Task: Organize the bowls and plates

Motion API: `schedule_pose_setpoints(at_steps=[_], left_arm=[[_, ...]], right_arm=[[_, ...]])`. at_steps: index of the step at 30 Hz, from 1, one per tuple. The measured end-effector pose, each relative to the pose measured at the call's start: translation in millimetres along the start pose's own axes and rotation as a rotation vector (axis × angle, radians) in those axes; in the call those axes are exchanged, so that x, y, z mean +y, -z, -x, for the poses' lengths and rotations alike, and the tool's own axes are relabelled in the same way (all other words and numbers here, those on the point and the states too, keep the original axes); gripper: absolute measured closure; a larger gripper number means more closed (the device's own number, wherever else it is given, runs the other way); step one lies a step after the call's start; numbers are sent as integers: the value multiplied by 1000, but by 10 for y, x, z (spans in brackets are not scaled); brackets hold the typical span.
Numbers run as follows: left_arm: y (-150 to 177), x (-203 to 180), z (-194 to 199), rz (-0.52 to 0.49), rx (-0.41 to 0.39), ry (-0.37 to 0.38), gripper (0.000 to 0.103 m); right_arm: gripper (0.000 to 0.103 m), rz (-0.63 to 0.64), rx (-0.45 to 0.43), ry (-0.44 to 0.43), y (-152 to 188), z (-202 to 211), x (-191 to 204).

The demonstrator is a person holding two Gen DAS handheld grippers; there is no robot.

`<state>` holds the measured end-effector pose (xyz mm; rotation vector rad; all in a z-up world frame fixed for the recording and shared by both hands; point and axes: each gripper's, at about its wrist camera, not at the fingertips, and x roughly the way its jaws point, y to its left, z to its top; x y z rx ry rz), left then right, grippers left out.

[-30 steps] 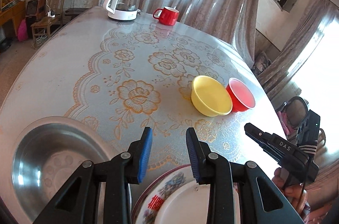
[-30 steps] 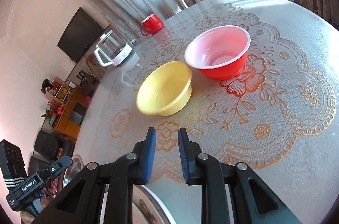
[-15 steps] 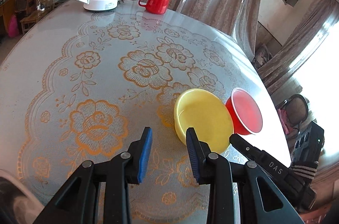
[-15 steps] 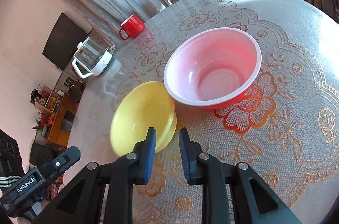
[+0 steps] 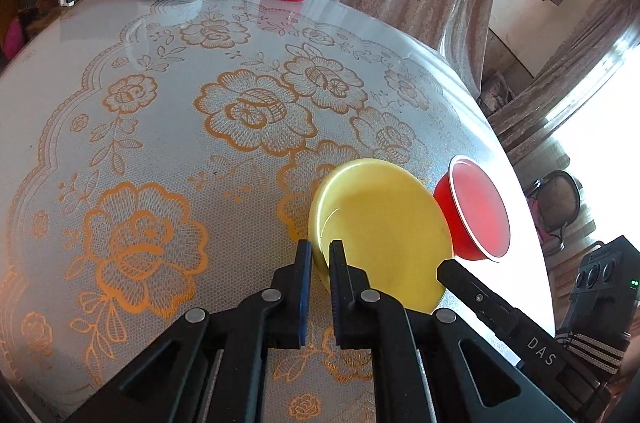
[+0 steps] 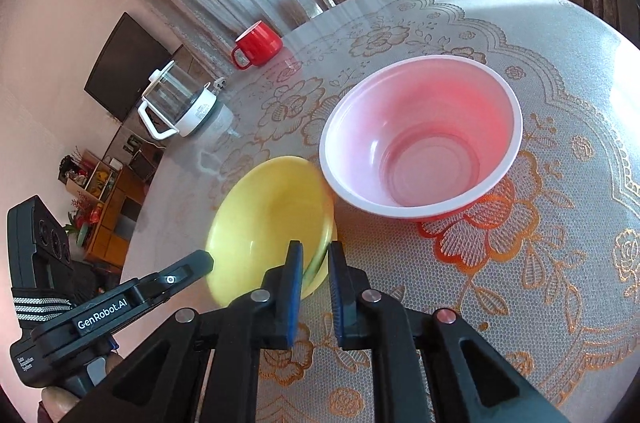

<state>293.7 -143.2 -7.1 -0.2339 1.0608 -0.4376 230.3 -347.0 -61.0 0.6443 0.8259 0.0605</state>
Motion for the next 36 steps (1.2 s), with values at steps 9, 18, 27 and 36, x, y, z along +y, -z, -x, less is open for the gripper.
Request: schedule_pose_setpoints(at_steps=[9, 18, 27, 36], left_arm=[[276, 108, 238, 20, 6, -18, 94], [586, 200, 549, 15, -25, -36, 94], [778, 189, 716, -15, -58, -11, 95], [732, 309, 825, 25, -88, -26, 95]], right_arm=[[92, -14, 47, -40, 169, 90, 57], [92, -18, 86, -69, 488, 202, 140], [92, -2, 89, -105, 643, 324, 265], [92, 13, 74, -46, 712, 289, 308]])
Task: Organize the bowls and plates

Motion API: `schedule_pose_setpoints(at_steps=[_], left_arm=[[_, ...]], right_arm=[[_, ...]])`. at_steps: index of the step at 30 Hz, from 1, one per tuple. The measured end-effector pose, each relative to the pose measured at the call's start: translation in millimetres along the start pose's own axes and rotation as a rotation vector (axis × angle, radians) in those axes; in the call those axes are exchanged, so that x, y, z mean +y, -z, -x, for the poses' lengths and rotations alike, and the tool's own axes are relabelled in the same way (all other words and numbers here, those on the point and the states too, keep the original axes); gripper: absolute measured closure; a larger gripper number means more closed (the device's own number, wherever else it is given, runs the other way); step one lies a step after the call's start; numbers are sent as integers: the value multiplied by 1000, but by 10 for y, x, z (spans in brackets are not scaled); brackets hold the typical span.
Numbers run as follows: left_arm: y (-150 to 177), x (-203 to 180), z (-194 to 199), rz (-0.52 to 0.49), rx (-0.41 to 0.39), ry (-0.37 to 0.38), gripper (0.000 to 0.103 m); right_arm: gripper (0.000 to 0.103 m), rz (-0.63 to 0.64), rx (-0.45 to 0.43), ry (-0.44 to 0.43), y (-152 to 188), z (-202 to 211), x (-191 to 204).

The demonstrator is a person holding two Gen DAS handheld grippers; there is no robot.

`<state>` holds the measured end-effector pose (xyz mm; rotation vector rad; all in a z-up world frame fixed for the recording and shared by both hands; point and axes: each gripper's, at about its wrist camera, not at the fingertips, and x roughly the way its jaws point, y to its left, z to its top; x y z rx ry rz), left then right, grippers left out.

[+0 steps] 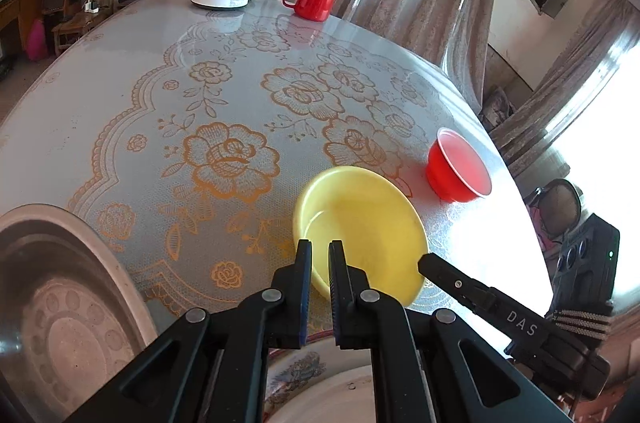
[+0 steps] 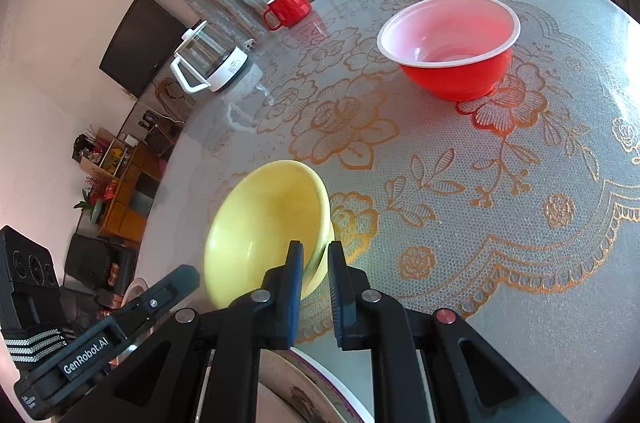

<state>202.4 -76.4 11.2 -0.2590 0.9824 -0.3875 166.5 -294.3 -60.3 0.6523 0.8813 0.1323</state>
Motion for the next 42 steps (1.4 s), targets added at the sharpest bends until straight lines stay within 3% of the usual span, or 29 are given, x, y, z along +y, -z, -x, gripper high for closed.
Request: schedule_pose_setpoints(at_steps=[5, 9, 12, 24, 34, 38, 42], left_arm=[[-49, 97, -23, 32, 4, -14, 94], [-78, 145, -79, 56, 17, 7, 77], [-102, 174, -137, 70, 34, 26, 76], [-168, 241, -273, 130, 88, 81, 77], [-196, 171, -327, 108, 83, 62, 81], [-174, 128, -376, 88, 89, 47, 86], [-152, 171, -401, 104, 98, 52, 91]], right_arm=[[89, -14, -6, -23, 15, 20, -43], [81, -37, -2, -35, 18, 18, -85], [76, -64, -1, -46, 31, 27, -135], [70, -108, -21, -91, 53, 100, -214], [70, -89, -41, -81, 18, 92, -139], [83, -69, -34, -72, 12, 55, -104], [88, -72, -12, -59, 21, -12, -108]])
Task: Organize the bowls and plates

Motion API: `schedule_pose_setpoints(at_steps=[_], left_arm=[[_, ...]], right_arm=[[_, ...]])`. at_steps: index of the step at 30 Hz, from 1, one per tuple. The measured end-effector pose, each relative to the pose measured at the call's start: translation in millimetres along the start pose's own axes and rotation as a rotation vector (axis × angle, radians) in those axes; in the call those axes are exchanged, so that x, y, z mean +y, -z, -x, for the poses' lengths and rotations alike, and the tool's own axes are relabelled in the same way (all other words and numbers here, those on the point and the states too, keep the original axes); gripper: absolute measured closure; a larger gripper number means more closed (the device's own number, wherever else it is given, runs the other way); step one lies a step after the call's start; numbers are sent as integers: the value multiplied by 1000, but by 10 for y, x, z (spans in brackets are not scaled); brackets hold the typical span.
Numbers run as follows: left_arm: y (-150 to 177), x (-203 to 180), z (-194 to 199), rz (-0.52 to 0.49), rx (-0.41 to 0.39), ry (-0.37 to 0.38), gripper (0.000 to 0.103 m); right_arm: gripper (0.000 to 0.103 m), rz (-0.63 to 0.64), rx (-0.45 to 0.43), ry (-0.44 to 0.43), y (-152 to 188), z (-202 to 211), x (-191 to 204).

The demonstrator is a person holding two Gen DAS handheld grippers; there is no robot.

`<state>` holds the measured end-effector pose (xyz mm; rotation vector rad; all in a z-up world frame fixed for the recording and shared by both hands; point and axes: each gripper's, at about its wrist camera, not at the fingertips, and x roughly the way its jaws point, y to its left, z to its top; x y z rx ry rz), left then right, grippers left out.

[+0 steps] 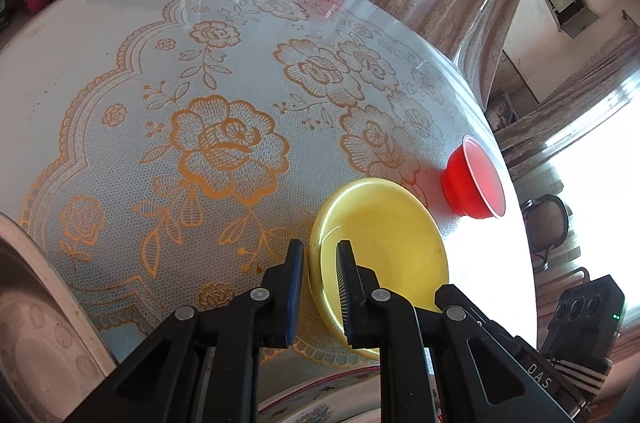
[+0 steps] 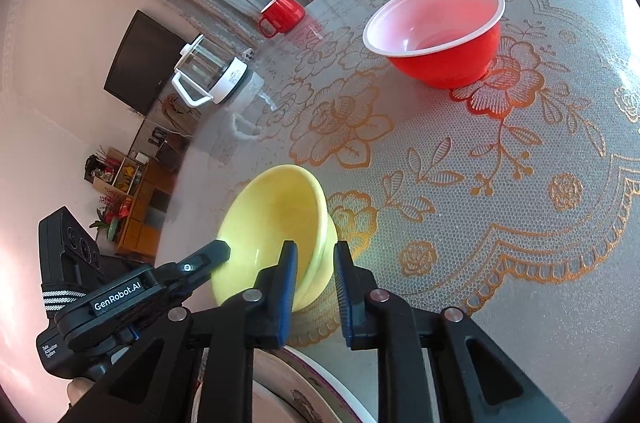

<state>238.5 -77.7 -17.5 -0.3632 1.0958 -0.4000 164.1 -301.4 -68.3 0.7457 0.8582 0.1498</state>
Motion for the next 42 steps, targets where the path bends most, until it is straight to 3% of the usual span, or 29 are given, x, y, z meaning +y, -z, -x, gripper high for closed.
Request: schedule_pose_setpoints(at_steps=[5, 21, 35, 42], left_arm=[[35, -58, 128, -39, -41, -5, 95], [252, -3, 774, -55, -156, 9, 95], [567, 672, 1533, 44, -258, 15, 94], [704, 1055, 1738, 114, -298, -35, 94]], right_arm=[[91, 25, -11, 11, 1, 28, 43], [92, 91, -53, -59, 74, 299, 401], [92, 221, 14, -165, 420, 196, 1071], [92, 303, 89, -196, 679, -50, 1439]])
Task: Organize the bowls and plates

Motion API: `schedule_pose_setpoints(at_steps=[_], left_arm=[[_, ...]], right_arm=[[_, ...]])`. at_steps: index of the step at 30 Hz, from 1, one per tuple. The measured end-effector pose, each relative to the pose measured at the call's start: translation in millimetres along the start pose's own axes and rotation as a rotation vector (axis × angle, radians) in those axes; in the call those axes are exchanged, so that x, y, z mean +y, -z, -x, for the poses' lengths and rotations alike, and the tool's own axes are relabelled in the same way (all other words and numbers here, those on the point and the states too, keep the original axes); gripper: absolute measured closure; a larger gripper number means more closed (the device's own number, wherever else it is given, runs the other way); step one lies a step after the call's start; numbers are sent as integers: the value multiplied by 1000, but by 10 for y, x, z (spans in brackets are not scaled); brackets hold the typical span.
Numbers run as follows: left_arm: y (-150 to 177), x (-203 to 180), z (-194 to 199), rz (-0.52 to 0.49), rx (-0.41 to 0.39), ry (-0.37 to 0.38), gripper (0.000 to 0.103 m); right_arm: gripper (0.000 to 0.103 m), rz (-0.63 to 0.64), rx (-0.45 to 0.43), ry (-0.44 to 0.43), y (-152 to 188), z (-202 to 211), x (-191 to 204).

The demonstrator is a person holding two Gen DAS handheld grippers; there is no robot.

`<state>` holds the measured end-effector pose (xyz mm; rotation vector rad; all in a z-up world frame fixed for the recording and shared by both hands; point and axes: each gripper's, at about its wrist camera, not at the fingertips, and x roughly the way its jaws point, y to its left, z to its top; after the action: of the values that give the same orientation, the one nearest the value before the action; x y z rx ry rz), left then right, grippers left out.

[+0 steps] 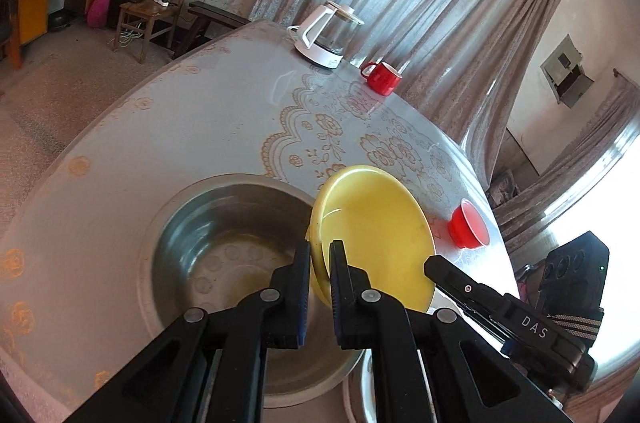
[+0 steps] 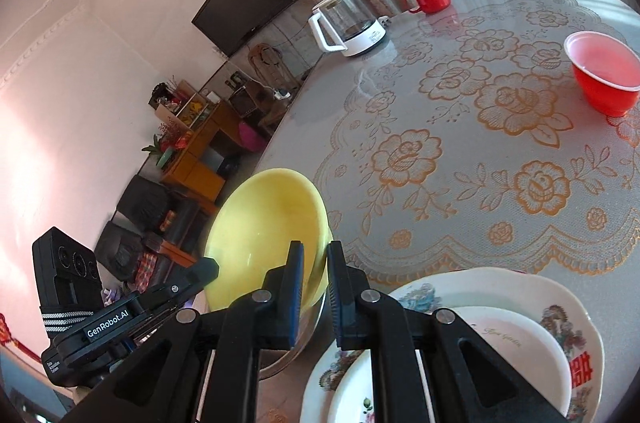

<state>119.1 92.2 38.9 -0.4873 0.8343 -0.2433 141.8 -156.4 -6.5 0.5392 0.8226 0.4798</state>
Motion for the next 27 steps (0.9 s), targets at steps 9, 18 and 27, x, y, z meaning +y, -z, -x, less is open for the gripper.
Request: schedule_pose_setpoints(at_steps=[9, 18, 27], left_arm=[[97, 352, 63, 69, -10, -50, 94], [169, 515, 17, 80, -7, -100, 94], [222, 526, -109, 59, 10, -146, 93]], right_arm=[[92, 70, 83, -12, 151, -333, 242], [89, 111, 165, 35, 289, -616, 318], [79, 162, 157, 72, 348, -625, 377]])
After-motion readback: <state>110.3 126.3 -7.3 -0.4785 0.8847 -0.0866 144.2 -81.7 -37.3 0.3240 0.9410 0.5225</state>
